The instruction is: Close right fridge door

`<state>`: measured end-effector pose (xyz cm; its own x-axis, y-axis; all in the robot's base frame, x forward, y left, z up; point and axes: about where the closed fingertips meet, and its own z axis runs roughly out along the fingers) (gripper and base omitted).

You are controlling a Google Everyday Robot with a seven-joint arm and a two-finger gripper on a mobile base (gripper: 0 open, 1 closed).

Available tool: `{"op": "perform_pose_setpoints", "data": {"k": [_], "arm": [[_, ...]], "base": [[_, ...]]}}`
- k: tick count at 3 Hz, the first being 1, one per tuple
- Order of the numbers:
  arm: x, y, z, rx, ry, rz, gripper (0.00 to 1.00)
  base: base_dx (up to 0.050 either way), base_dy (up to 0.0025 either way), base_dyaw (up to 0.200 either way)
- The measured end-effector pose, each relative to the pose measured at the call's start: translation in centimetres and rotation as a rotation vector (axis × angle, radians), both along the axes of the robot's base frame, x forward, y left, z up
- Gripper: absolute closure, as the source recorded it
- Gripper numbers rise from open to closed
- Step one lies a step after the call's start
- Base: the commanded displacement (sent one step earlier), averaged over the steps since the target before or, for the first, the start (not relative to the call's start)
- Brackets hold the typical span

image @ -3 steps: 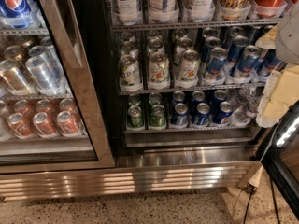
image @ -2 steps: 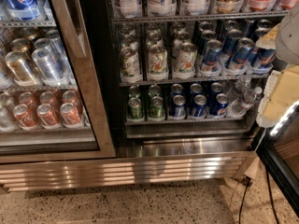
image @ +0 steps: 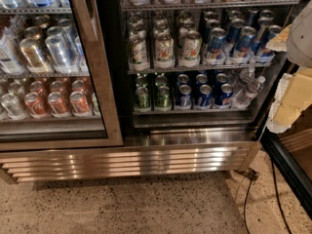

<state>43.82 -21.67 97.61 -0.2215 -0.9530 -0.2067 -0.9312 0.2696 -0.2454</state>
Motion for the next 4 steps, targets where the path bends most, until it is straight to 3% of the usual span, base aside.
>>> {"op": "perform_pose_setpoints", "data": {"k": [4], "arm": [[0.00, 0.00, 0.00, 0.000, 0.000, 0.000, 0.00]], "base": [[-0.047, -0.00001, 0.000]]}}
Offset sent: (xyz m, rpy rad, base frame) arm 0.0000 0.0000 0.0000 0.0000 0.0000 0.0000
